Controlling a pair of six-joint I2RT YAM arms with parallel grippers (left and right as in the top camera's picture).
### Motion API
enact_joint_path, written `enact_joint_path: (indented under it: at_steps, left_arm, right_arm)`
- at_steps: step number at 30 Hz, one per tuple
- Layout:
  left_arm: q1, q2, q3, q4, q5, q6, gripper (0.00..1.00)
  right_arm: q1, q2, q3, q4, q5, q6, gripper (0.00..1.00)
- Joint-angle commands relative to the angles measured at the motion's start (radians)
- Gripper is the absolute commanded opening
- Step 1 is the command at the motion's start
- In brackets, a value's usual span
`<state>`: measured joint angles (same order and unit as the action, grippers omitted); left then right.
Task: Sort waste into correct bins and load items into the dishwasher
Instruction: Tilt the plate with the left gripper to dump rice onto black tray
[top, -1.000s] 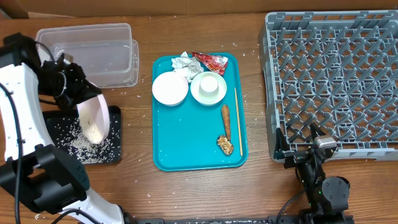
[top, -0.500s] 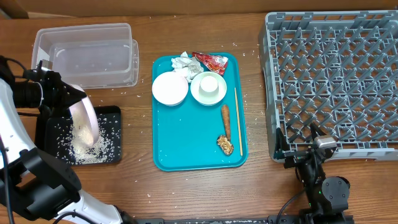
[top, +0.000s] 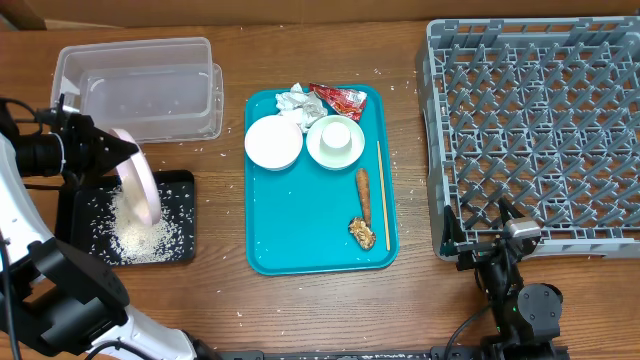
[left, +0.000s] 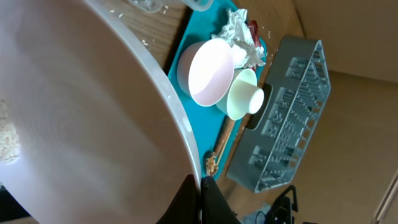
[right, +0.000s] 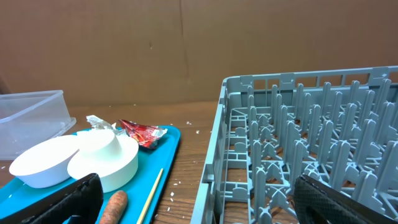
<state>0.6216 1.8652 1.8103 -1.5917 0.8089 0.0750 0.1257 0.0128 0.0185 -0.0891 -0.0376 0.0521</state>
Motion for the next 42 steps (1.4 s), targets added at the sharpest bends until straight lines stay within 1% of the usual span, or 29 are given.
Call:
enact_joint_path:
  at_steps: [1, 2, 5, 12, 14, 16, 18, 20, 27, 30, 32, 33, 34, 35, 36, 37, 38, 39, 41, 42]
  left_arm:
    - [0.009, -0.02, -0.013, -0.01, 0.034, 0.034, 0.04]
    - [0.01, -0.02, -0.015, -0.03, 0.047, 0.038, 0.04]
    - [0.009, -0.02, -0.02, -0.063, 0.105, 0.114, 0.04]
    - [0.01, -0.02, -0.045, -0.029, 0.101, 0.112, 0.04]
    - [0.012, -0.02, -0.065, -0.049, 0.135, 0.113, 0.04]
    - [0.021, -0.02, -0.089, -0.035, 0.188, 0.134, 0.04]
    - [0.031, -0.02, -0.118, -0.015, 0.197, 0.101, 0.04]
    - [0.039, -0.02, -0.15, -0.024, 0.223, 0.106, 0.04]
    - [0.061, -0.02, -0.174, -0.011, 0.231, 0.167, 0.04]
    - [0.067, -0.02, -0.174, 0.023, 0.229, 0.19, 0.04]
    - [0.068, -0.02, -0.174, -0.027, 0.266, 0.208, 0.04]
    - [0.068, -0.02, -0.174, -0.041, 0.31, 0.261, 0.04]
    - [0.068, -0.02, -0.174, -0.039, 0.319, 0.275, 0.04]
    - [0.067, -0.02, -0.174, -0.039, 0.314, 0.263, 0.04]
    - [0.067, -0.02, -0.174, -0.077, 0.312, 0.267, 0.04]
    - [0.068, -0.02, -0.174, -0.066, 0.32, 0.294, 0.04]
    - [0.072, -0.02, -0.174, -0.02, 0.314, 0.303, 0.04]
    - [0.074, -0.019, -0.174, 0.026, 0.284, 0.274, 0.04]
    - [0.08, -0.018, -0.174, 0.024, 0.228, 0.142, 0.04]
    - [0.086, -0.018, -0.174, -0.004, 0.246, 0.171, 0.04]
  right_arm:
    - [-0.003, -0.01, -0.01, 0.007, -0.002, -0.004, 1.0]
    - [-0.003, -0.01, -0.01, 0.007, -0.002, -0.004, 1.0]
    - [-0.003, -0.01, -0.01, 0.007, -0.002, -0.004, 1.0]
    - [-0.003, -0.01, -0.01, 0.007, -0.002, -0.004, 1.0]
    - [-0.003, -0.01, -0.01, 0.007, -0.002, -0.004, 1.0]
    - [-0.003, -0.01, -0.01, 0.007, -0.002, -0.004, 1.0]
    - [-0.003, -0.01, -0.01, 0.007, -0.002, -0.004, 1.0]
    - [-0.003, -0.01, -0.01, 0.007, -0.002, -0.004, 1.0]
    - [-0.003, -0.01, -0.01, 0.007, -0.002, -0.004, 1.0]
    - [-0.003, -0.01, -0.01, 0.007, -0.002, -0.004, 1.0]
    - [-0.003, -0.01, -0.01, 0.007, -0.002, -0.004, 1.0]
    - [-0.003, -0.01, -0.01, 0.007, -0.002, -0.004, 1.0]
    - [-0.003, -0.01, -0.01, 0.007, -0.002, -0.004, 1.0]
    - [-0.003, -0.01, -0.01, 0.007, -0.002, -0.004, 1.0]
    - [-0.003, -0.01, -0.01, 0.007, -0.002, -0.004, 1.0]
    - [-0.003, -0.01, -0.01, 0.007, -0.002, -0.004, 1.0]
    - [-0.003, -0.01, -0.01, 0.007, -0.002, -0.004, 1.0]
    - [-0.003, -0.01, -0.01, 0.007, -0.002, -0.004, 1.0]
    - [-0.003, -0.01, -0.01, 0.007, -0.002, -0.004, 1.0]
    - [-0.003, -0.01, -0.01, 0.007, -0.002, -0.004, 1.0]
